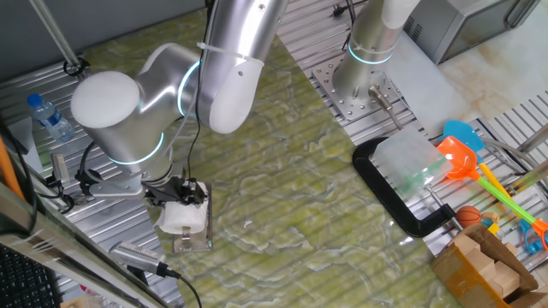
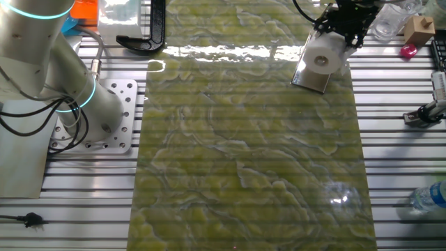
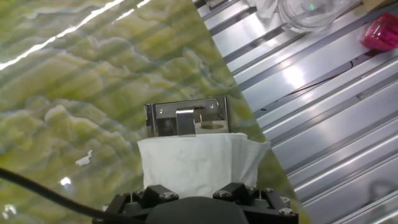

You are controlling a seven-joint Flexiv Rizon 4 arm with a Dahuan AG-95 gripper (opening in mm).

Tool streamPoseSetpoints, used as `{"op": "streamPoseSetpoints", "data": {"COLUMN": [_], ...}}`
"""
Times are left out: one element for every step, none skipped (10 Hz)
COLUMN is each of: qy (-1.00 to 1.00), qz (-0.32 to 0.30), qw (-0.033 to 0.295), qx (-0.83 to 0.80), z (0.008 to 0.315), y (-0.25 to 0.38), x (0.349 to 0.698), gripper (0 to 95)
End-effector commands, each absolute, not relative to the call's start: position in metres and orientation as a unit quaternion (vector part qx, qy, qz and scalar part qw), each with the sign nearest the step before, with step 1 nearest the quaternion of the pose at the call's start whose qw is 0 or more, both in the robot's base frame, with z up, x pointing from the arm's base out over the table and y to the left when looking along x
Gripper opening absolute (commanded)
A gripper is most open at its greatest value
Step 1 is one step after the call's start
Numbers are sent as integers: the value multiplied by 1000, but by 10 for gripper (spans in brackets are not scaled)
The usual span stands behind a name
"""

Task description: Put the toilet paper on its holder

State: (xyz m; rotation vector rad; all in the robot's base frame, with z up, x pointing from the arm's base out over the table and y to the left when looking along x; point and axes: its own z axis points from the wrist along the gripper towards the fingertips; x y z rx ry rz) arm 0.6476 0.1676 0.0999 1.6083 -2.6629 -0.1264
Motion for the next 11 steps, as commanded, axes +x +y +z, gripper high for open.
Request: {"op": "streamPoseSetpoints", "data": {"qy": [-857,-859,-859,-860,-861,-861,-861,-862,-862,-862,-864], "qz": [-43,-44,-45,-45,-45,-45,-45,-45,-45,-44,-46], "qw": [11,10,9,9,9,9,8,8,7,8,7], "qx": [514,511,509,508,507,506,506,506,504,504,502], "z": [100,99,99,99,99,99,100,100,101,101,100], "y": [169,171,173,174,175,176,177,178,179,180,181], "x": [648,648,648,648,648,649,649,650,651,651,651], "gripper": [0,0,0,0,0,0,0,0,0,0,0]}}
